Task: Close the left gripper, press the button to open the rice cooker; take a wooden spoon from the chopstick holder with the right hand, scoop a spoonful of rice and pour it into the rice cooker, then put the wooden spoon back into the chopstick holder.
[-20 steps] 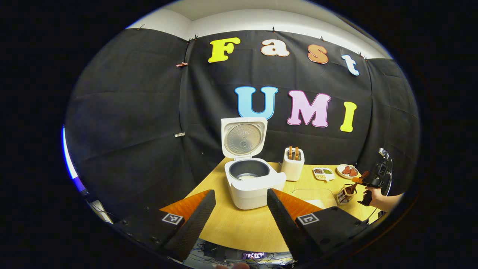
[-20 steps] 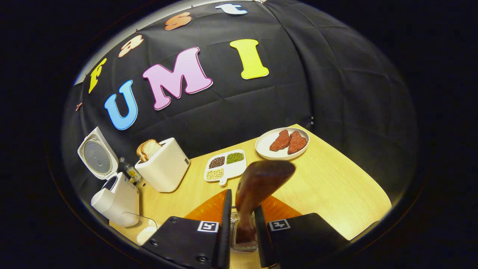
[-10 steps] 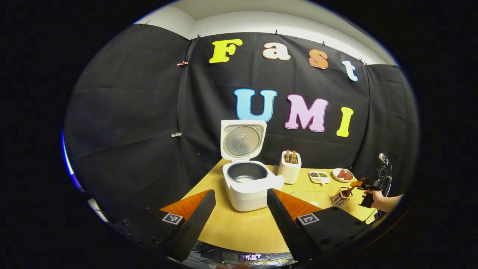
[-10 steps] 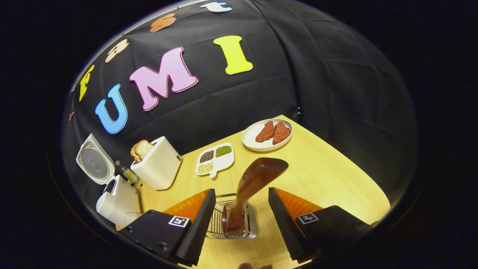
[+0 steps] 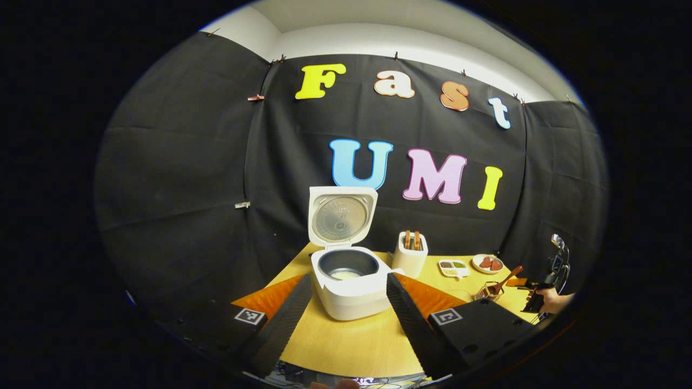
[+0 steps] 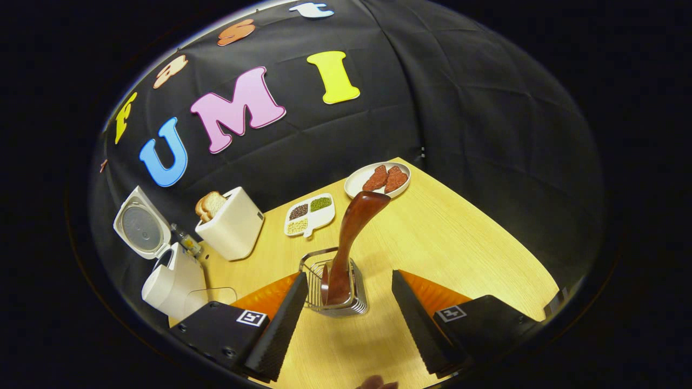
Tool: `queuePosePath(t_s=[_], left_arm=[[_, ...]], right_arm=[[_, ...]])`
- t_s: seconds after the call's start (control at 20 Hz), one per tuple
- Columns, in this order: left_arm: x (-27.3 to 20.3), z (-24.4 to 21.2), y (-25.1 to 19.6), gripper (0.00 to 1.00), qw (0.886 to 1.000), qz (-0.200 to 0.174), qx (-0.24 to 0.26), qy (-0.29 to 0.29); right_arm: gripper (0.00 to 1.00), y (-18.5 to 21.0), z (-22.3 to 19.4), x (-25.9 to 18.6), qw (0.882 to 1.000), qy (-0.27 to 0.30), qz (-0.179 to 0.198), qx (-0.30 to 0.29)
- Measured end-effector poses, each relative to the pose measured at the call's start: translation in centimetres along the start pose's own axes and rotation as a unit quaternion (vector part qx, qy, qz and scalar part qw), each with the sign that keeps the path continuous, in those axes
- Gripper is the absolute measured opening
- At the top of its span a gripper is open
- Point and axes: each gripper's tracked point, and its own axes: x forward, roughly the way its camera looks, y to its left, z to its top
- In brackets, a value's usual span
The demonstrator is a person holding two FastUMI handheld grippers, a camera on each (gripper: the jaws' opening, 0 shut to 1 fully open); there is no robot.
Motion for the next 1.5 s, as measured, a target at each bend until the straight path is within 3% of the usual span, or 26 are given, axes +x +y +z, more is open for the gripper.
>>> queuePosePath(t_s=[0.4,0.85,1.2,1.5], left_arm=[[5.9,7.6,0.9,0.95,0.996,-0.040,0.017,-0.080],[16.0,21.4,4.2,0.95,0.980,-0.036,0.000,-0.194],[25.8,25.7,2.4,0.95,0.979,-0.047,0.009,-0.196],[35.1,25.5,2.2,0.95,0.984,-0.040,0.029,-0.171]], right_arm=[[0.98,3.3,5.8,-10.5,0.992,-0.109,-0.008,-0.060],[0.98,10.1,11.6,-19.3,0.965,-0.219,0.009,-0.146],[0.98,12.2,12.1,-22.8,0.954,-0.250,0.005,-0.164],[0.98,12.0,12.0,-23.5,0.952,-0.250,-0.018,-0.177]])
